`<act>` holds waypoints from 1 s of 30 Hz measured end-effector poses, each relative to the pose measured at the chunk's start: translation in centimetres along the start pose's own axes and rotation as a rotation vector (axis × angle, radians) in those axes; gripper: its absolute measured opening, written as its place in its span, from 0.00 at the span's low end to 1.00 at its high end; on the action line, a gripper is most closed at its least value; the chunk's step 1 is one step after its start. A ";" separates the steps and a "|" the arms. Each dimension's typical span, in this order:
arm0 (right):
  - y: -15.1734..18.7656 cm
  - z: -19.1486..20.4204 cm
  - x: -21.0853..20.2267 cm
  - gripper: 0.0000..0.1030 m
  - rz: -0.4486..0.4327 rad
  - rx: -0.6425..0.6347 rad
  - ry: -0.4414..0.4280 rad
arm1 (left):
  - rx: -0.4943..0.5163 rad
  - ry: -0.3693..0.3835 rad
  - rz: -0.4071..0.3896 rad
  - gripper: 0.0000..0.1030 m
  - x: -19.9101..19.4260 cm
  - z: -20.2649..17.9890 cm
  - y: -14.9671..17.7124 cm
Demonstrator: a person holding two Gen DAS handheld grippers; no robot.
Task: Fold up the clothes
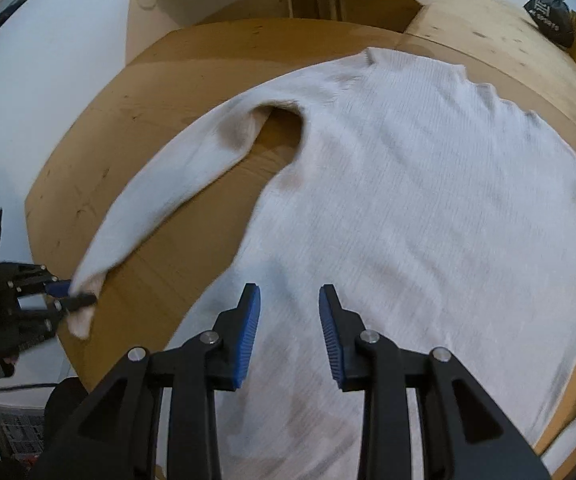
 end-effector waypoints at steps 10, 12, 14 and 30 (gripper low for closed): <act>0.5 -3.0 1.7 0.30 0.087 0.071 0.036 | 0.213 -0.493 -0.079 0.27 -4.8 7.2 0.0; 0.5 -2.4 2.0 0.30 0.093 0.064 0.025 | 0.224 -0.489 0.003 0.36 -3.8 8.2 2.6; 0.2 -1.3 2.1 0.30 0.087 0.049 0.004 | 0.200 -0.437 0.044 0.36 -3.5 9.0 4.5; -0.7 2.5 2.7 0.30 0.125 -0.026 -0.026 | 0.060 -0.182 0.045 0.36 0.1 15.3 1.3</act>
Point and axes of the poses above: each gripper's, at about its wrist camera, not at the fingertips, and x roughly the way its jaws point, z to its left, y to its underside, the point moved 6 cm from there along x, roughly the way its jaws point, and after that the axes turned 10 degrees about -y, right-handed, at the moved point
